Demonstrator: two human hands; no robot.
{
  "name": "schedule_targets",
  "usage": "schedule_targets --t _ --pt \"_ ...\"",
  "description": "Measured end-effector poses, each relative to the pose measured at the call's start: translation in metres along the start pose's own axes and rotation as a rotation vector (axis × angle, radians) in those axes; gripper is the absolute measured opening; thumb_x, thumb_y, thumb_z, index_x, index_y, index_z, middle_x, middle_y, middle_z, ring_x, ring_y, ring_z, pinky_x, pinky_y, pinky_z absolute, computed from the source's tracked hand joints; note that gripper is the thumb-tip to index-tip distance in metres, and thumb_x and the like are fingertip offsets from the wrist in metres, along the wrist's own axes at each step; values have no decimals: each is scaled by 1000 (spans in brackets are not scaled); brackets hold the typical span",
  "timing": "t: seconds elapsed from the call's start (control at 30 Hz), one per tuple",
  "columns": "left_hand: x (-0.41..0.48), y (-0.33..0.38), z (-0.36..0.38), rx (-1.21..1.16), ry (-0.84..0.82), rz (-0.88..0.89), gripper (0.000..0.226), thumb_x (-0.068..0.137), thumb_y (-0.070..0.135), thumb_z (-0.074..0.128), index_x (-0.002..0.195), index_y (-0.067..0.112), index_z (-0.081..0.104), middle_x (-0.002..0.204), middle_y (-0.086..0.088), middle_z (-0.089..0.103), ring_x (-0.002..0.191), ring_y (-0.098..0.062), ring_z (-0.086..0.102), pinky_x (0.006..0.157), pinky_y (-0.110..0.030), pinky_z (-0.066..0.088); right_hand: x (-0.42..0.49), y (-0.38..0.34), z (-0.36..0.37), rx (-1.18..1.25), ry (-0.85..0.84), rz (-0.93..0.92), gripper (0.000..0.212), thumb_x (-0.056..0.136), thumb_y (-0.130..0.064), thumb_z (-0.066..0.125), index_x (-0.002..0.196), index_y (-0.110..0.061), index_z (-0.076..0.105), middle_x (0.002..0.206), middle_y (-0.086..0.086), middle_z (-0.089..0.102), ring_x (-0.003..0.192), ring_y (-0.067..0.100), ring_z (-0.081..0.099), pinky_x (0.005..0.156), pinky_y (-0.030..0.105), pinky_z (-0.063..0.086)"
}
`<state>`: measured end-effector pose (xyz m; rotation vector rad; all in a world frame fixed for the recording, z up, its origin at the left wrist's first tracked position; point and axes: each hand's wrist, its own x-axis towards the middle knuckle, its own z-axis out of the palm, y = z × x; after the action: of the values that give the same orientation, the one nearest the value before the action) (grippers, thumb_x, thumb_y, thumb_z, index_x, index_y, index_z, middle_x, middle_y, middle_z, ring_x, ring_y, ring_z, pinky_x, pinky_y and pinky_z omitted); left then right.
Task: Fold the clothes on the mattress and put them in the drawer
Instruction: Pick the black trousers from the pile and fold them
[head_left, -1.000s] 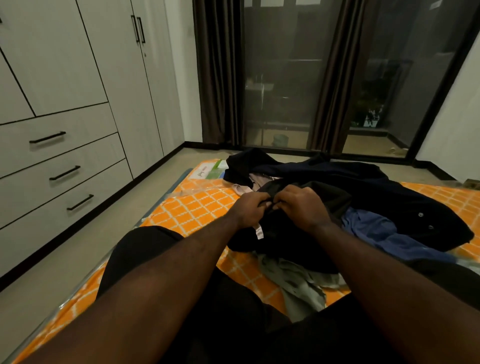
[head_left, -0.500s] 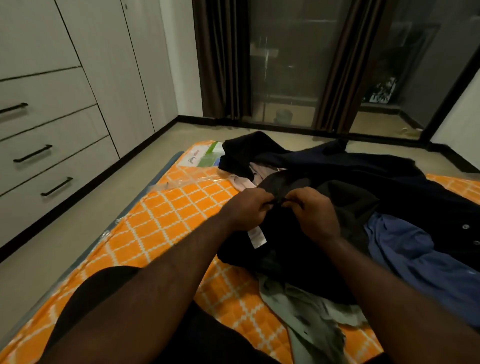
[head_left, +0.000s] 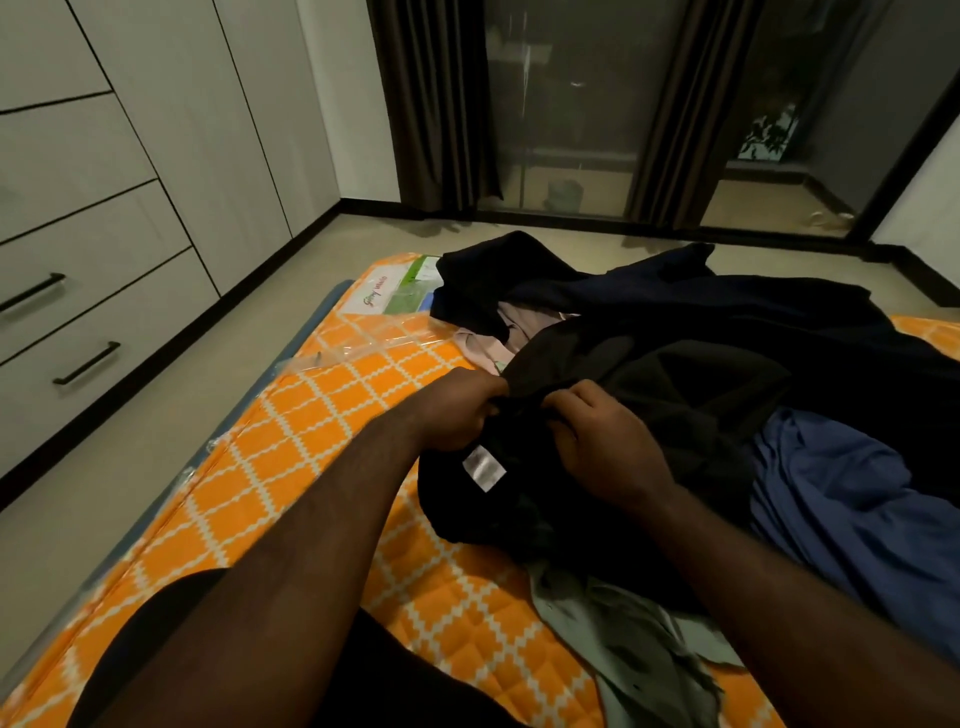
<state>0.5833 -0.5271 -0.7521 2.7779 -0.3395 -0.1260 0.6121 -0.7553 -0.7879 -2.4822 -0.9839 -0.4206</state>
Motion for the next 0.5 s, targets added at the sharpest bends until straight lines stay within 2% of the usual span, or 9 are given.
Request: schedule_targets --t 0.1,0.17,0.23,0.37,0.5 --pt "-7 -4 0 -75 17 -75 36 89 -3 49 114 20 61 106 -8 63 94 -27 56 74 -39 44 -12 -1 5 81 -59 83 47 90 -48 68 130 -27 56 114 -8 61 102 10 58 91 34 51" --pt "-11 -11 0 -133 15 -154 48 87 -6 47 118 29 61 113 -6 64 98 -27 58 72 -35 43 -21 -2 6 -7 -136 43 56 87 -53 69 135 -28 54 121 -8 62 111 12 58 96 36 46" --pt "-14 -14 2 -182 11 -213 52 87 -6 45 119 31 63 119 -5 64 103 -26 59 74 -33 43 -25 -4 7 -100 -158 -7 49 91 -44 68 135 -26 57 128 -5 63 115 17 60 96 37 45" --pt "-18 -8 7 -221 20 -277 50 85 -3 46 118 28 65 121 -4 64 107 -25 58 79 -33 45 -24 -8 7 -160 -22 -7 33 94 -20 65 127 -21 67 120 0 70 106 21 67 89 40 53" --pt "-21 -5 7 -166 127 -325 33 81 4 50 95 26 70 103 -3 70 96 -24 62 80 -41 54 -25 -2 4 -176 33 -17 27 95 -17 66 121 -22 70 112 0 73 98 20 70 84 41 56"
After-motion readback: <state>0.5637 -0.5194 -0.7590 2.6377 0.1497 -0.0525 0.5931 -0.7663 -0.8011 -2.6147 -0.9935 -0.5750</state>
